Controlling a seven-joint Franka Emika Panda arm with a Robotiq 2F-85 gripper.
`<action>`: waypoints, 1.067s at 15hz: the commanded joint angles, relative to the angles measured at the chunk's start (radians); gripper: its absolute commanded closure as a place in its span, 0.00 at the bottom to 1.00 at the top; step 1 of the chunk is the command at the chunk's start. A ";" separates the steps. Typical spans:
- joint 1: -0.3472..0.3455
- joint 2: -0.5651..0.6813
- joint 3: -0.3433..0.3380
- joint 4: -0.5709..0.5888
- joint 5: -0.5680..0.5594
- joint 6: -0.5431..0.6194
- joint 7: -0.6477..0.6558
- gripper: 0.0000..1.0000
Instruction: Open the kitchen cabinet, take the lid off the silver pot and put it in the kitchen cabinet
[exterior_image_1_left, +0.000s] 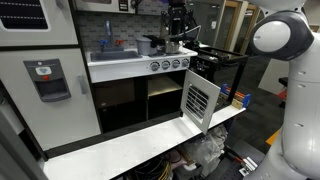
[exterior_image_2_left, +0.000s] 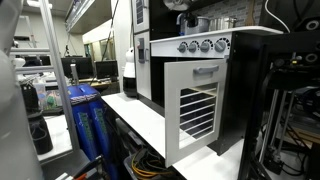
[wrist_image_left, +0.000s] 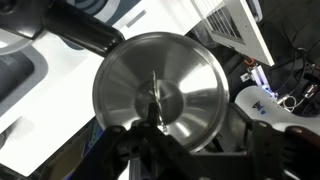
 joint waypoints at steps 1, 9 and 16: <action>0.008 -0.124 0.001 -0.238 0.000 0.072 0.008 0.56; 0.046 -0.315 0.010 -0.601 -0.038 0.217 0.007 0.56; 0.020 -0.502 0.069 -0.939 -0.053 0.369 0.026 0.56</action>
